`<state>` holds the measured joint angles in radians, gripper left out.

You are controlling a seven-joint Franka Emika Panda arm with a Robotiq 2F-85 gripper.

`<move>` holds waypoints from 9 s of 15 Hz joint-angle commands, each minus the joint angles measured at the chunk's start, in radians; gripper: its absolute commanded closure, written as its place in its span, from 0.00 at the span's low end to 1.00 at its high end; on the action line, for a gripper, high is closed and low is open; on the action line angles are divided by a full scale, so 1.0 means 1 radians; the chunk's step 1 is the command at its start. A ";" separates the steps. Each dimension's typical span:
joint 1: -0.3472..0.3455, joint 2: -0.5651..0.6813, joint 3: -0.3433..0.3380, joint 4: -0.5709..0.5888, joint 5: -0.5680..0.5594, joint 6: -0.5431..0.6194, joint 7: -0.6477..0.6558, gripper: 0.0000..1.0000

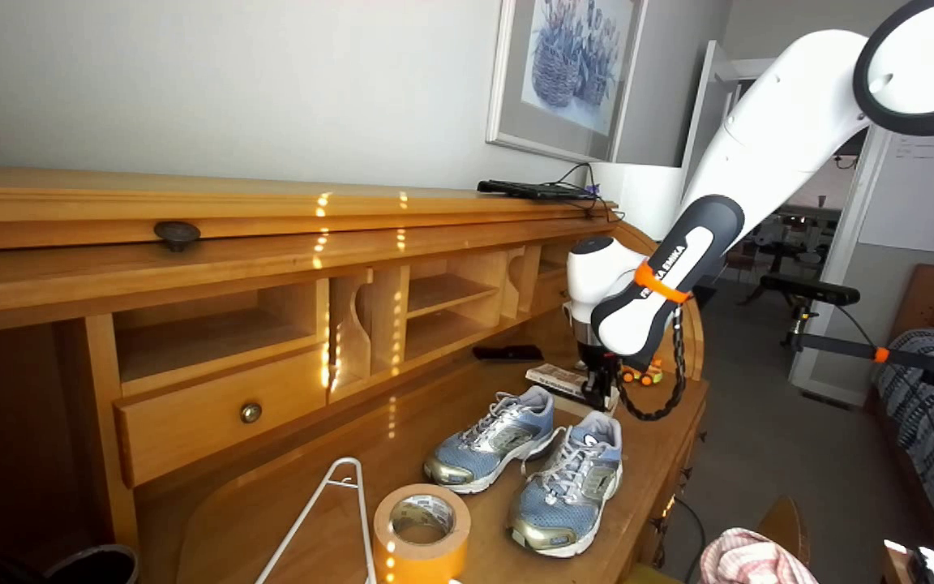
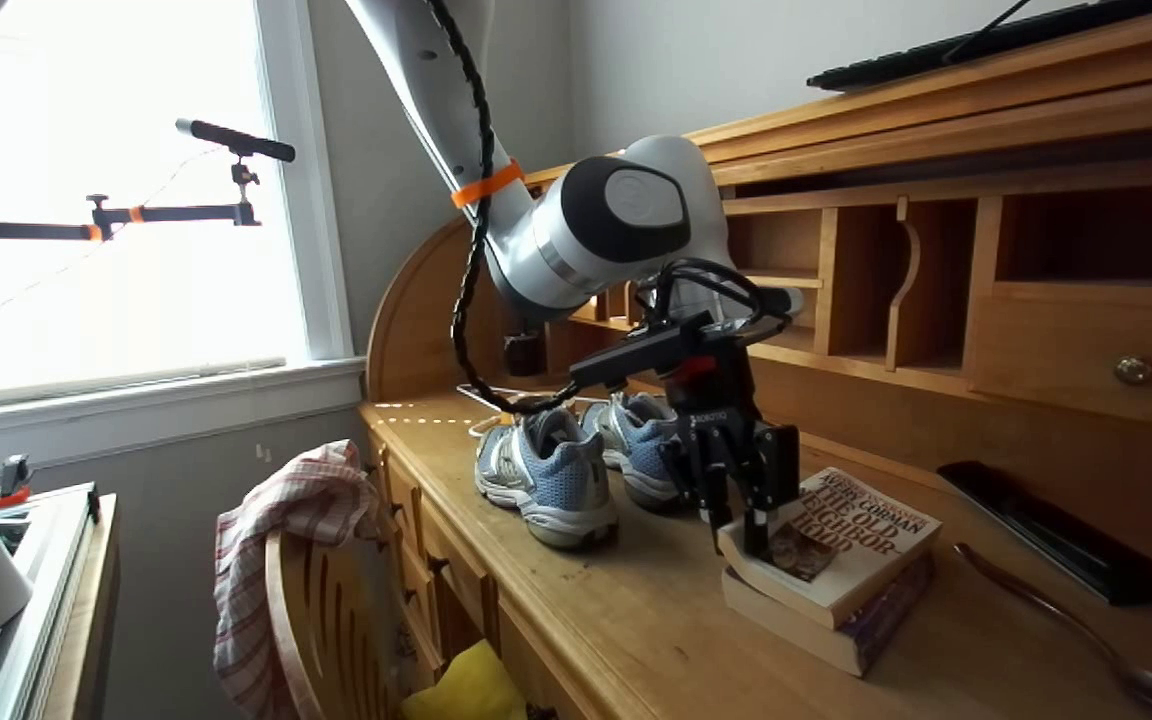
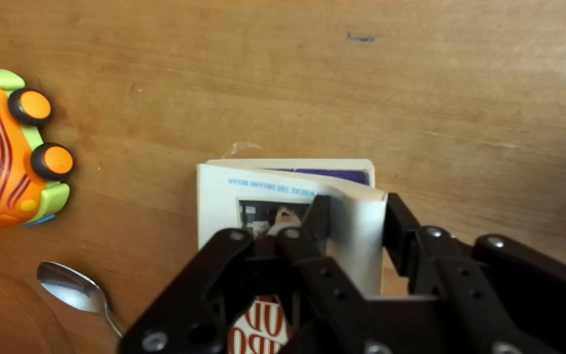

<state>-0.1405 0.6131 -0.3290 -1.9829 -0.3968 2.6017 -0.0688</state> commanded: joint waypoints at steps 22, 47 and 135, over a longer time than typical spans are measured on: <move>-0.079 -0.256 0.064 -0.143 0.132 -0.080 -0.049 0.36; -0.475 0.008 0.313 0.032 0.438 0.083 -0.839 0.00; 0.139 0.105 -0.055 0.078 -0.149 -0.016 0.232 0.00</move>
<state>-0.0352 0.6991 -0.3471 -1.8983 -0.5044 2.5422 0.0849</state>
